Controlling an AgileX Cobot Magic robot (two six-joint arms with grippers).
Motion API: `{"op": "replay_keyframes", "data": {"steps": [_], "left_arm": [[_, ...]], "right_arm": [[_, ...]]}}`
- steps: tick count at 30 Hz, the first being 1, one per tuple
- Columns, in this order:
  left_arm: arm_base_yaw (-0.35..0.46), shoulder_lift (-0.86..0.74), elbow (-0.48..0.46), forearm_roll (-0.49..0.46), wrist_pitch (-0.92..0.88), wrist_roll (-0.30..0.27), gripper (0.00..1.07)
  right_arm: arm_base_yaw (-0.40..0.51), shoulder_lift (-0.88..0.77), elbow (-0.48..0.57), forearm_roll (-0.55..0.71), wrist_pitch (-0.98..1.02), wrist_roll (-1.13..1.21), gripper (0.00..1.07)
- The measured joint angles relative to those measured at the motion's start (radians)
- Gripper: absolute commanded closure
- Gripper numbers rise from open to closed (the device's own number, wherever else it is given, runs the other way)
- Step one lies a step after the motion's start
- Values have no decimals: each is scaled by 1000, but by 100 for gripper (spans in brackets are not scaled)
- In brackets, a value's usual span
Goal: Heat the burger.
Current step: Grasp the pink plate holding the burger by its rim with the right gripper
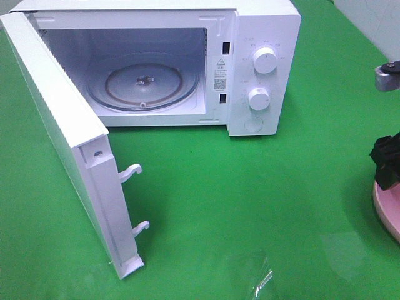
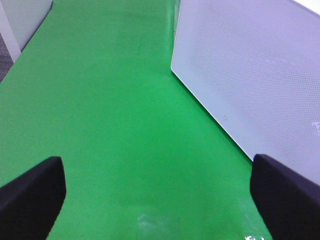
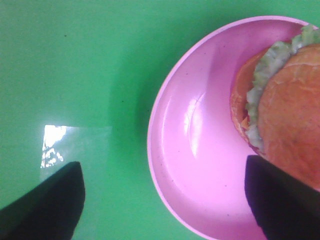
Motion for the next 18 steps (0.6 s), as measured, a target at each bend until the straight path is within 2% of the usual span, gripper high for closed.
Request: {"op": "replay_keyframes", "data": {"steps": [6,18], "left_arm": [[0,0,0,0,0,0,15],[0,0,0,0,0,0,15]], "right_arm": [[-1,66,101,1,-132,0,27],[-54,167,114,1,-217,0,28]]}}
